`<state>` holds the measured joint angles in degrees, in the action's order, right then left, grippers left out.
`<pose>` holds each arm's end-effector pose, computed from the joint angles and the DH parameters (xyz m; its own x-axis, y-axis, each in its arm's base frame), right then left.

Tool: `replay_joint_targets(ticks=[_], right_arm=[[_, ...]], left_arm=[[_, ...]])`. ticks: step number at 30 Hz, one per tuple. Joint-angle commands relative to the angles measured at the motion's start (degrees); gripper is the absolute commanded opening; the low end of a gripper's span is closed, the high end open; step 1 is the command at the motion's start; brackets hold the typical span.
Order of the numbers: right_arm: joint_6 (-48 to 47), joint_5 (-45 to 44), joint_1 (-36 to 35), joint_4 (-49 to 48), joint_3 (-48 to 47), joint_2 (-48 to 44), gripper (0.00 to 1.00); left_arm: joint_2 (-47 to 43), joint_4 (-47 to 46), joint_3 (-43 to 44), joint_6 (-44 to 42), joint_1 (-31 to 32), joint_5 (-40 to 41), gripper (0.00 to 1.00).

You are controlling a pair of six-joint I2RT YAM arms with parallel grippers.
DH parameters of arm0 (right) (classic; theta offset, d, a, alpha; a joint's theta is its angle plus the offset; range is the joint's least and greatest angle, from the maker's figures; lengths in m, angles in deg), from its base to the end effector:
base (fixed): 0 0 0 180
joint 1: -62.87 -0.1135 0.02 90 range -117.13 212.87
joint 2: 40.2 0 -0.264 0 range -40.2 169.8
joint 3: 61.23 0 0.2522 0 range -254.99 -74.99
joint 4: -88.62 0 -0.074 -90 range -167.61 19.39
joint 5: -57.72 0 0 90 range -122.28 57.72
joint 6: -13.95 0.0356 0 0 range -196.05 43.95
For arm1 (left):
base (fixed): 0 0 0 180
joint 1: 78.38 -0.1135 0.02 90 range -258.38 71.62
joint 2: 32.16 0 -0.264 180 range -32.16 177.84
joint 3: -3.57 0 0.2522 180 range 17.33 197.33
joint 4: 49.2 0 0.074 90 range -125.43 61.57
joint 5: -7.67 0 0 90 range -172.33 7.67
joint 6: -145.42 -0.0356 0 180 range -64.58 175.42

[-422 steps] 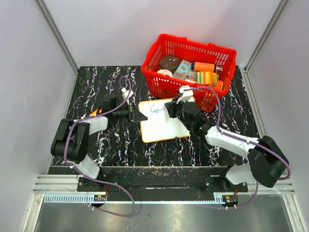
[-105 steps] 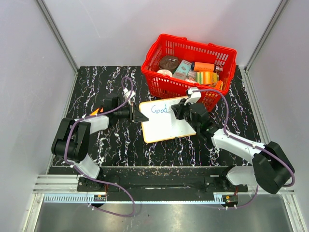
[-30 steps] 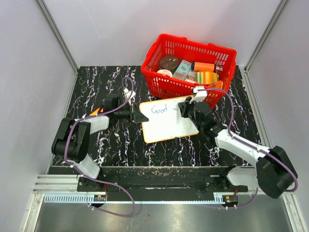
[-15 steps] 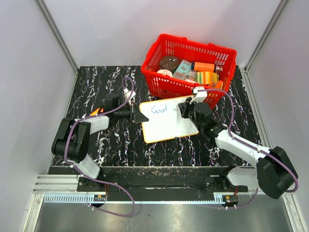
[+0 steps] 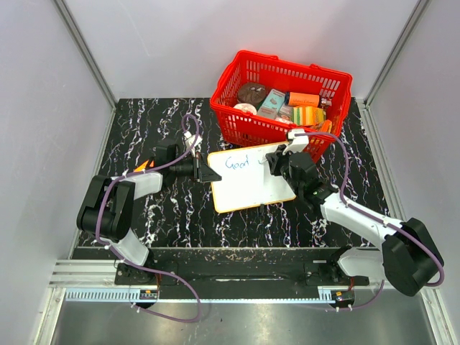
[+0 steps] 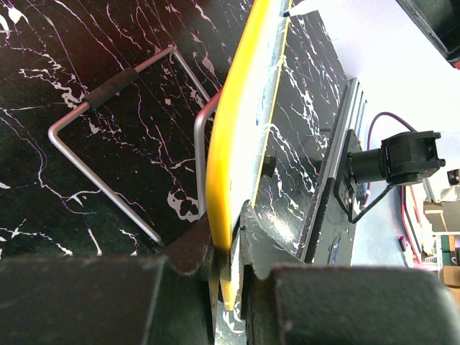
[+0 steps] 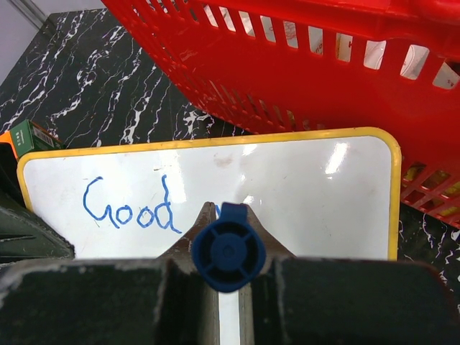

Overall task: Write a sentence on the whiteboard
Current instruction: Write on the whiteboard at the whiteboard stand.

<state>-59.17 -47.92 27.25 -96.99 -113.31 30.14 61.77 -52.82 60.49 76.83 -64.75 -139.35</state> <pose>0.2302 0.1531 0.2594 -0.2711 0.1497 -0.9508 -0.2804 0.9327 0.2268 0.3015 -0.1038 0.1737 -0.7932 -0.0121 -0.6088 0.5579 0.3862 -0.7346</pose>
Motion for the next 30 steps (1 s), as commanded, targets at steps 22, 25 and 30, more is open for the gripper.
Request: replay_joint_targets(ticks=[22,25,30], right_arm=[[-1.68,-2.91,0.20,-2.51,-2.98,-0.30,0.00],[-1.59,-3.43,0.20,-2.68,-2.90,0.23,0.00],[-1.68,-4.22,0.28,-2.77,-2.98,1.11,0.00]], left_arm=[[2.66,4.03,-0.18,-7.96,0.96,9.20,0.00],[2.66,4.03,-0.09,-7.96,0.96,9.11,0.00],[2.58,4.03,0.00,-7.96,0.96,9.20,0.00]])
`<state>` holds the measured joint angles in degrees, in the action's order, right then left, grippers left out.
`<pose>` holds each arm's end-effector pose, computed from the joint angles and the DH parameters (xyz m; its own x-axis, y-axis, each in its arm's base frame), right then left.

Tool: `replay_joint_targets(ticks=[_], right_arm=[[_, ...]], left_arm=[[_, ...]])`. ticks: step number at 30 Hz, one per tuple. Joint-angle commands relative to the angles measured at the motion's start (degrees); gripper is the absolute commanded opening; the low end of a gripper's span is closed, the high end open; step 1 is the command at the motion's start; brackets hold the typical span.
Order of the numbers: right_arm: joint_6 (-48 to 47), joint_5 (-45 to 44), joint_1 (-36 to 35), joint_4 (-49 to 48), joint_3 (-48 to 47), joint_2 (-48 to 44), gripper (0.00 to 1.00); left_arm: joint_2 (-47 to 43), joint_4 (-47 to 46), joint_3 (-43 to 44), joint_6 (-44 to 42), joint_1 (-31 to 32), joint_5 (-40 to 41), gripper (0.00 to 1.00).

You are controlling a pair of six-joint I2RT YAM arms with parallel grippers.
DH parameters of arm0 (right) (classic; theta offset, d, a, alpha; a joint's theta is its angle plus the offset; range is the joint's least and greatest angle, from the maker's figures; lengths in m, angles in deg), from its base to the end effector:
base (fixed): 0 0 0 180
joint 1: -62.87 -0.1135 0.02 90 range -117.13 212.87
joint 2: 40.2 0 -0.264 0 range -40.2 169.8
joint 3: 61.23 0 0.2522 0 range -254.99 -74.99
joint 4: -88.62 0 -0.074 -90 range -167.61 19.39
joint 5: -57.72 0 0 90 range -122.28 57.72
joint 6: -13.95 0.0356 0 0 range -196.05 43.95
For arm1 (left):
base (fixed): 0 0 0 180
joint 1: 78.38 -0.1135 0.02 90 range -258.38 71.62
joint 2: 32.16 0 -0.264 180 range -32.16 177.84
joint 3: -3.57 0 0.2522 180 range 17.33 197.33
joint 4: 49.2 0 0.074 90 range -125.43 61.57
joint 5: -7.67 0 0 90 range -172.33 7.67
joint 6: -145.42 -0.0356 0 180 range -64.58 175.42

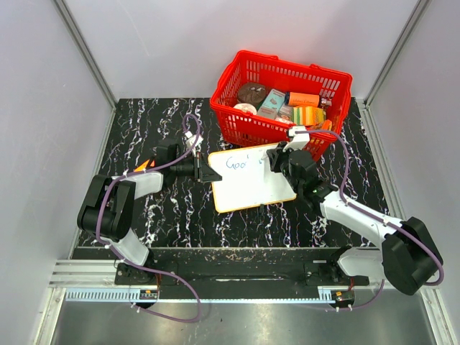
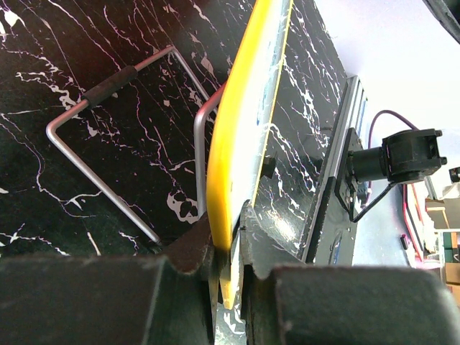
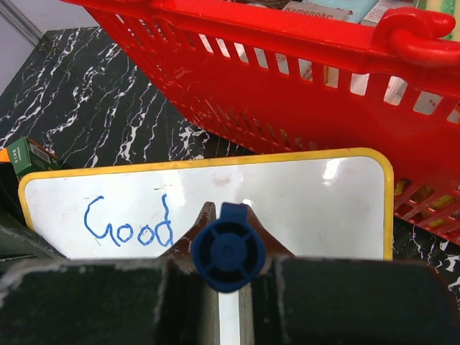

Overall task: Write a sentence on the whiteboard
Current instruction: Write on the whiteboard at the whiteboard stand.

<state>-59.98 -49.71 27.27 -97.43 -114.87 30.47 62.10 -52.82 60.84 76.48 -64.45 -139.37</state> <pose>0.2337 0.1542 0.2682 -0.2364 0.1556 -0.9591 -0.2611 0.9406 0.2169 0.3025 -0.1058 0.1737 -0.7897 -0.0056 -0.6135 0.5651 0.3829 -0.7308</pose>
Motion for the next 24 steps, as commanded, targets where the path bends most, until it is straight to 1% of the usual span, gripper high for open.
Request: replay_joint_targets(ticks=[1,8,24], right_arm=[[-1.04,-2.43,0.26,-2.25,-1.43,1.04,0.00],[-0.87,-3.14,0.26,-1.90,-0.73,1.22,0.00],[0.80,0.20,0.26,-1.11,1.65,0.34,0.00]], left_arm=[[2.33,4.03,-0.35,-7.61,0.66,9.14,0.00],[2.25,4.03,-0.44,-7.61,0.66,9.31,0.00],[2.33,4.03,-0.44,-7.61,0.66,9.22,0.00]])
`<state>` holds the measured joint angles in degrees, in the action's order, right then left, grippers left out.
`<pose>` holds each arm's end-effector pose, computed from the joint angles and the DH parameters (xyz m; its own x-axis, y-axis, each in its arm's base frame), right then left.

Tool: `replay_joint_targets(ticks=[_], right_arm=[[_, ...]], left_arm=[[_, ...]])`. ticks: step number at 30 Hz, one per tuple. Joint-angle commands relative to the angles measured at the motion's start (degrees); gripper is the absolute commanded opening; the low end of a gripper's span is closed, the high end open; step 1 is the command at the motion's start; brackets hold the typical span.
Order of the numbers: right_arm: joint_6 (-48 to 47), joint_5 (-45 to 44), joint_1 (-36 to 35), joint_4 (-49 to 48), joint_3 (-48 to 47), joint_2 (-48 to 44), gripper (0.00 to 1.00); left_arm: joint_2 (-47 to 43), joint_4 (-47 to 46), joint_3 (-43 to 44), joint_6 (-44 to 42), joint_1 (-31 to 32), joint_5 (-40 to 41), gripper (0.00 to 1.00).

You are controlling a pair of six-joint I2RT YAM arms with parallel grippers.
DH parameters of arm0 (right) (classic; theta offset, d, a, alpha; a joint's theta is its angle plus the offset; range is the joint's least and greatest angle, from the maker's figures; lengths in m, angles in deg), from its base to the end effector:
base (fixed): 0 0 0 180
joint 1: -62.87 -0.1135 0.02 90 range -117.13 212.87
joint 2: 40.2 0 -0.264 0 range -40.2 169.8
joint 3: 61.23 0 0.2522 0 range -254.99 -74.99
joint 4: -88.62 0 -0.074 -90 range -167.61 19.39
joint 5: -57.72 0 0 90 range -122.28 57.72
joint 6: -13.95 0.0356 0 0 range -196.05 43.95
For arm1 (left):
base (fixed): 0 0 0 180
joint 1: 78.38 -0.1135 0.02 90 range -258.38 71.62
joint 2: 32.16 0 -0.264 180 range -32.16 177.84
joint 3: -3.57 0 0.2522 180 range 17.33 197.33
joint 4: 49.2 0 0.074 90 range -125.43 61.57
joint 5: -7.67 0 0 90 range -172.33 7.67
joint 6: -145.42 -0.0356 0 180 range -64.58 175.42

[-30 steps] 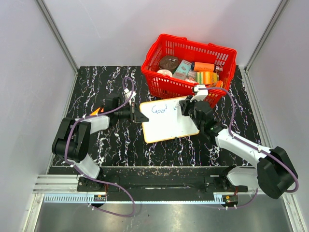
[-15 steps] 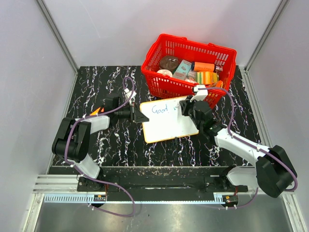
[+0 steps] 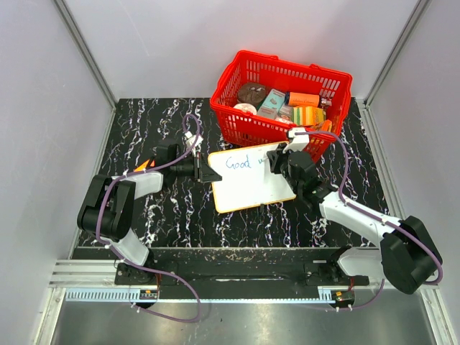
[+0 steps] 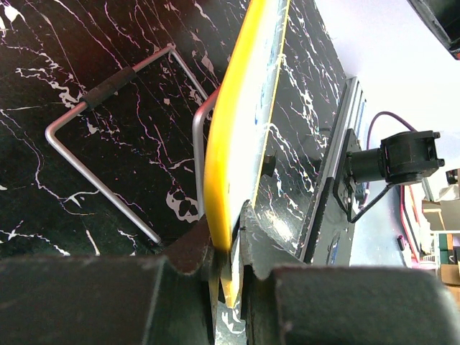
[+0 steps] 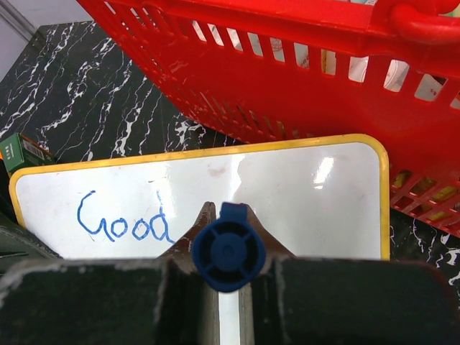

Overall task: Write a sentence on the whiteboard
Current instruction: Write on the whiteboard at the whiteboard stand.

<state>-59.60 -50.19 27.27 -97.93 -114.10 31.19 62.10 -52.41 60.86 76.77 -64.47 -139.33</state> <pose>0.2344 0.1543 0.2612 -0.2493 0.1529 -0.9563 -0.2489 0.9442 0.2159 0.3022 -0.1056 0.1732 -0.7965 -0.0070 -0.6046 0.5559 0.3849 -0.7368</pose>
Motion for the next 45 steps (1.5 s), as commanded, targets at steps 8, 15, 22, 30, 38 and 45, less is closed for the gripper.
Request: replay_joint_targets(ticks=[8,15,22,30,38,45], right_arm=[[1.13,1.92,0.26,-0.43,1.41,-1.08,0.00],[0.43,0.42,0.26,0.28,2.20,-8.27,0.00],[-1.33,-1.77,0.26,0.72,1.23,-8.12,0.00],[-1.24,-2.04,0.26,-0.51,-0.61,-3.99,0.00],[-1.33,-1.95,0.26,-1.48,-1.76,-3.28,0.00],[-0.98,-2.57,0.26,-2.10,-2.63,-1.00,0.00]], left_arm=[[2.25,3.61,-0.46,-7.98,0.68,9.27,0.00],[2.25,3.70,-0.55,-7.98,0.68,9.36,0.00],[2.25,3.70,-0.46,-7.98,0.68,9.35,0.00],[2.25,3.70,-0.46,-7.98,0.68,9.27,0.00],[2.25,3.70,-0.46,-7.98,0.68,9.27,0.00],[2.16,3.61,-0.55,-7.98,0.68,9.09,0.00]])
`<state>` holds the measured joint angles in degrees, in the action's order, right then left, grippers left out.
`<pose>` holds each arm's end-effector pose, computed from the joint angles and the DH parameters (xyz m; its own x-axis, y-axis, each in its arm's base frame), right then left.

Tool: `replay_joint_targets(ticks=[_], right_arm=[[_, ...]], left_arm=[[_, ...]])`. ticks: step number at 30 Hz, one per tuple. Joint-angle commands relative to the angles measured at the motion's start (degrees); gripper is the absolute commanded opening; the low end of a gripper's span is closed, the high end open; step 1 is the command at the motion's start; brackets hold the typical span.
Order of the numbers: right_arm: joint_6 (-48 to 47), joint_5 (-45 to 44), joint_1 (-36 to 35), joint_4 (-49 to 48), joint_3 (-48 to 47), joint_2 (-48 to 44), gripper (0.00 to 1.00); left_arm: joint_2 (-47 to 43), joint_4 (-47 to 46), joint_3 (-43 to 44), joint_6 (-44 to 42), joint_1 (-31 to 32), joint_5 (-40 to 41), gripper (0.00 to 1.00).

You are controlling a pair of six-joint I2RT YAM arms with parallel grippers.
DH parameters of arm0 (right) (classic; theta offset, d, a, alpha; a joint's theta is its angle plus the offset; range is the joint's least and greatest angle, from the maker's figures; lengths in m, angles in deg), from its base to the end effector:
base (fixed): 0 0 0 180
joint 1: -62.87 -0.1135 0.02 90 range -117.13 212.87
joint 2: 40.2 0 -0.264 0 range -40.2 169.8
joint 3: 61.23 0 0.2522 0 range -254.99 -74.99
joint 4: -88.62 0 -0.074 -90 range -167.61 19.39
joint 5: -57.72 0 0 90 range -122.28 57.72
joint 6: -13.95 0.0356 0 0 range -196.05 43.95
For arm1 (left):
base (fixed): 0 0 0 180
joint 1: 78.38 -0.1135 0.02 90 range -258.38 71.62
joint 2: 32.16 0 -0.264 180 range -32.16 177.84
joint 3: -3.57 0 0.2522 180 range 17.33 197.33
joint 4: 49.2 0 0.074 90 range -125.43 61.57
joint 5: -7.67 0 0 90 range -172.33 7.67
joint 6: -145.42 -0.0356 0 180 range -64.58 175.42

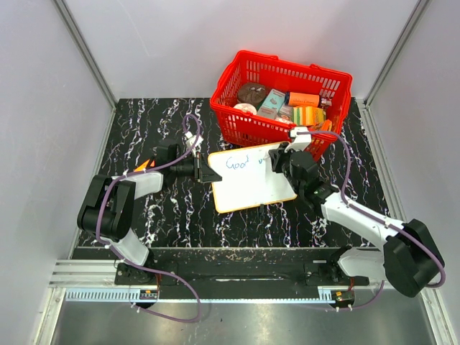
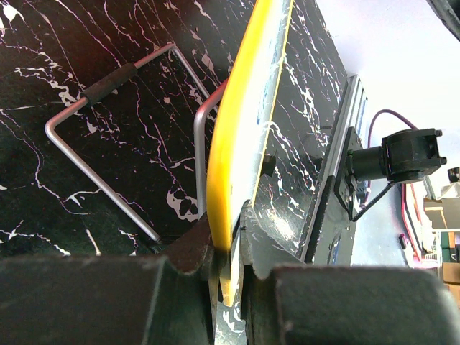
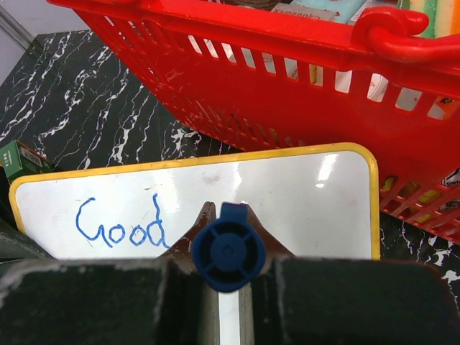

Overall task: Write a sentence on the whiteboard
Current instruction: Write on the whiteboard at the whiteboard stand.

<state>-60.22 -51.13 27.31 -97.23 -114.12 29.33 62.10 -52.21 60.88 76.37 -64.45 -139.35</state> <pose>0.2305 0.1506 0.2684 -0.2262 0.1556 -0.9616 -0.2395 0.9480 0.2098 0.3021 -0.1057 0.1730 -0.7945 -0.0035 -0.6073 0.5594 0.3850 -0.7340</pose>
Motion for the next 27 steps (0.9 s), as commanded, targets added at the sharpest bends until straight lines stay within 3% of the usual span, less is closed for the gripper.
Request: replay_joint_targets(ticks=[1,27], right_arm=[[-0.63,-1.71,0.22,-2.88,-2.70,1.12,0.00],[0.60,0.66,0.39,-0.69,1.60,-0.80,0.00]], left_arm=[[2.24,3.42,-0.57,-7.59,0.66,9.11,0.00],[2.25,3.42,-0.48,-7.59,0.74,9.29,0.00]])
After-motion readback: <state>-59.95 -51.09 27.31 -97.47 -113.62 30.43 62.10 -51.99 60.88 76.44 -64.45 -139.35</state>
